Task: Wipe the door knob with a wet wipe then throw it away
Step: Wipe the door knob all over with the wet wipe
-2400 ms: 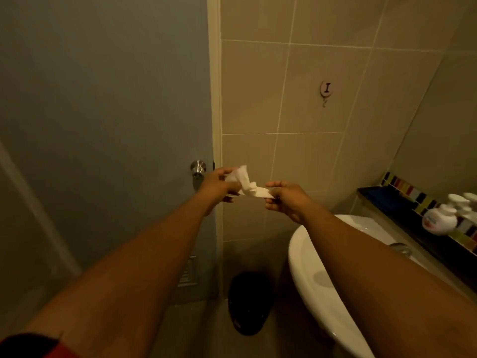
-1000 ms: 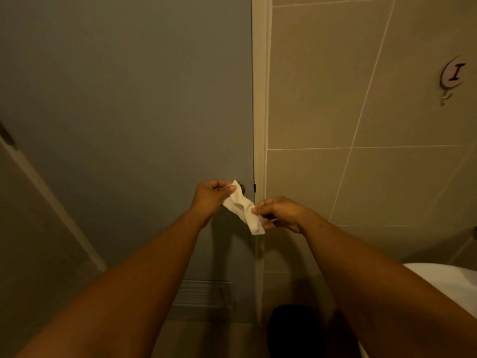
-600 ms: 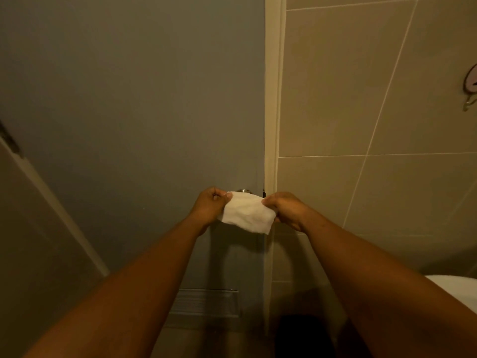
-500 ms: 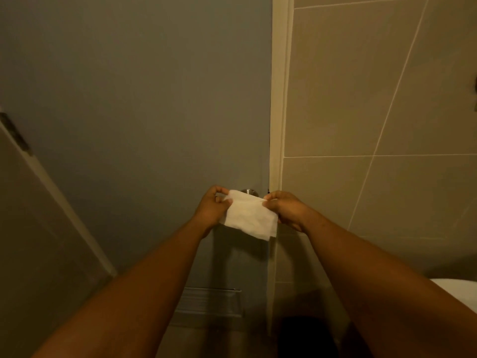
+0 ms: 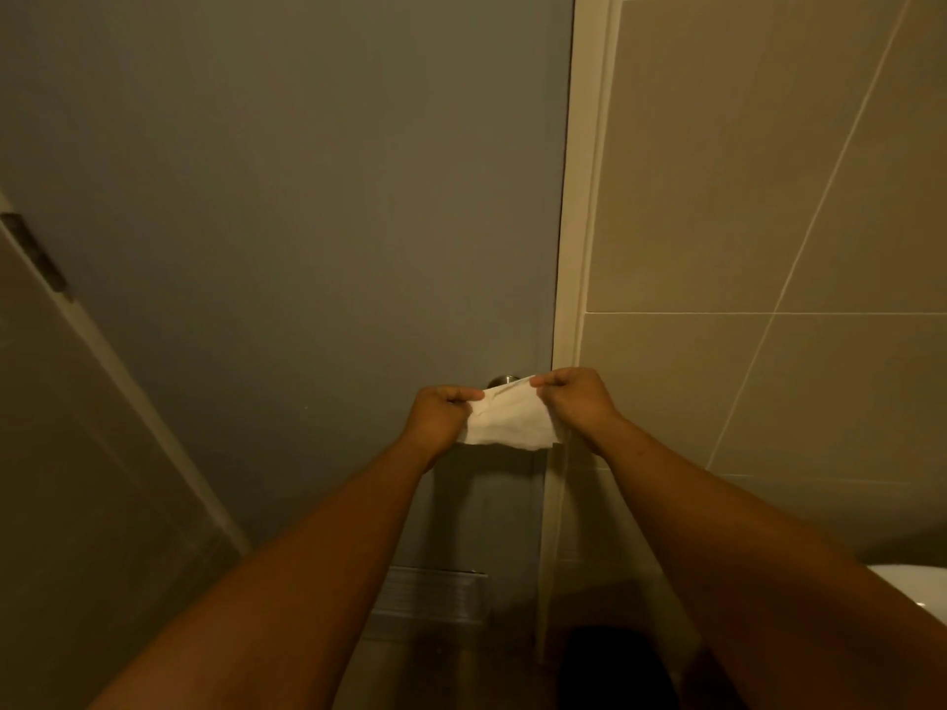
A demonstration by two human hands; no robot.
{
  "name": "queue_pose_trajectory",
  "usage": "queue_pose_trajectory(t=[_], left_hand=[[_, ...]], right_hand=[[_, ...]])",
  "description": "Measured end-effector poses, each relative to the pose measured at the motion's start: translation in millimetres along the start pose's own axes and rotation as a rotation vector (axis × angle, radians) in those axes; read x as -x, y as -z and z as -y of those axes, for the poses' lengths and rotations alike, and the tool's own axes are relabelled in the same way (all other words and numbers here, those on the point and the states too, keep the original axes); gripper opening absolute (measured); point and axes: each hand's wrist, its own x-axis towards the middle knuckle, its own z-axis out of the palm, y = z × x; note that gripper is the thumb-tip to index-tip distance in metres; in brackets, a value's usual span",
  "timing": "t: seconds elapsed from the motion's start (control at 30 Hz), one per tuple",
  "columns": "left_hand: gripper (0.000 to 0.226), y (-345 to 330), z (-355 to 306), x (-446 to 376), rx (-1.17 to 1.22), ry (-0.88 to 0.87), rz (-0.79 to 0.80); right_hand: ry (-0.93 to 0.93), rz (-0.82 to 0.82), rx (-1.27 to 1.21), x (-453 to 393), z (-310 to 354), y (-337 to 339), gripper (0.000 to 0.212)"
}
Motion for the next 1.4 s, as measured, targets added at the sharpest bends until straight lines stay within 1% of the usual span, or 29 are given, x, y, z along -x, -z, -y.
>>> queue_pose_trajectory(t=[0.1, 0.17, 0.23, 0.33, 0.4, 0.5, 0.63, 0.7, 0.77, 0.83, 0.9, 0.97, 1.03, 1.1, 1.13, 1.2, 1.3, 1.33, 1.4], left_hand=[[0.027, -5.0, 2.9, -10.6, 0.019, 0.014, -0.001], [0.024, -9.3, 5.9, -18.0, 0.020, 0.044, -0.044], [0.020, -12.4, 9.6, -27.1, 0.007, 0.045, -0.097], [0.016, -16.8, 13.8, -38.8, -0.018, 0.075, -0.125], [0.015, -20.1, 18.4, -46.3, -0.029, 0.084, -0.145], [0.017, -24.6, 26.6, -51.5, -0.032, 0.087, -0.152], [0.024, -30.2, 40.1, -57.4, -0.034, 0.090, -0.158], [0.024, -32.8, 45.2, -60.1, -0.013, 0.099, -0.152], [0.022, -33.4, 50.4, -61.4, -0.016, 0.093, -0.145], [0.018, -32.4, 54.7, -60.2, -0.042, 0.036, -0.161], [0.014, -30.8, 55.8, -54.1, -0.068, -0.058, -0.217], [0.012, -30.5, 56.9, -46.6, -0.086, -0.150, -0.240], [0.013, -31.4, 62.6, -40.0, -0.141, -0.294, -0.189], [0.020, -31.7, 70.0, -36.9, -0.196, -0.418, -0.119], [0.023, -31.7, 72.0, -37.0, -0.198, -0.432, -0.087], [0.027, -31.1, 72.2, -37.3, -0.185, -0.398, -0.023], [0.028, -25.5, 68.9, -39.9, -0.183, -0.357, 0.050], [0.027, -20.4, 67.8, -41.3, -0.198, -0.385, 0.040], [0.024, -4.9, 62.4, -46.3, -0.246, -0.490, -0.028]], right_hand=[[0.056, -0.059, 0.126, -1.2, -1.7, -10.9, 0.023], [0.069, -0.086, 0.164, -3.8, -6.1, -18.7, 0.024], [0.054, -0.110, 0.182, -8.2, -11.4, -24.7, 0.026], [0.007, -0.143, 0.183, -13.7, -20.4, -29.8, 0.029], [-0.020, -0.185, 0.183, -15.7, -26.3, -30.7, 0.030], [-0.046, -0.203, 0.215, -18.2, -36.0, -35.0, 0.029], [-0.063, -0.312, 0.189, -22.4, -39.4, -46.9, 0.026], [-0.082, -0.380, 0.135, -24.1, -37.9, -52.6, 0.020], [-0.097, -0.439, 0.062, -23.0, -37.1, -58.4, 0.018], [-0.085, -0.470, -0.004, -18.6, -39.0, -63.3, 0.018], [-0.069, -0.486, -0.069, -12.3, -40.2, -65.3, 0.017], [-0.036, -0.508, -0.078, -5.9, -40.7, -64.0, 0.015], [0.032, -0.509, 0.026, -1.2, -40.8, -61.0, 0.013], [0.108, -0.459, 0.197, 3.1, -39.7, -58.1, 0.014], [0.144, -0.426, 0.254, 4.0, -39.2, -57.4, 0.017], [0.184, -0.361, 0.279, 6.0, -35.8, -58.0, 0.022], [0.174, -0.334, 0.277, 7.4, -31.8, -61.9, 0.025], [0.173, -0.331, 0.285, 7.7, -31.9, -63.4, 0.027], [0.186, -0.322, 0.328, 8.2, -33.2, -66.4, 0.034]])
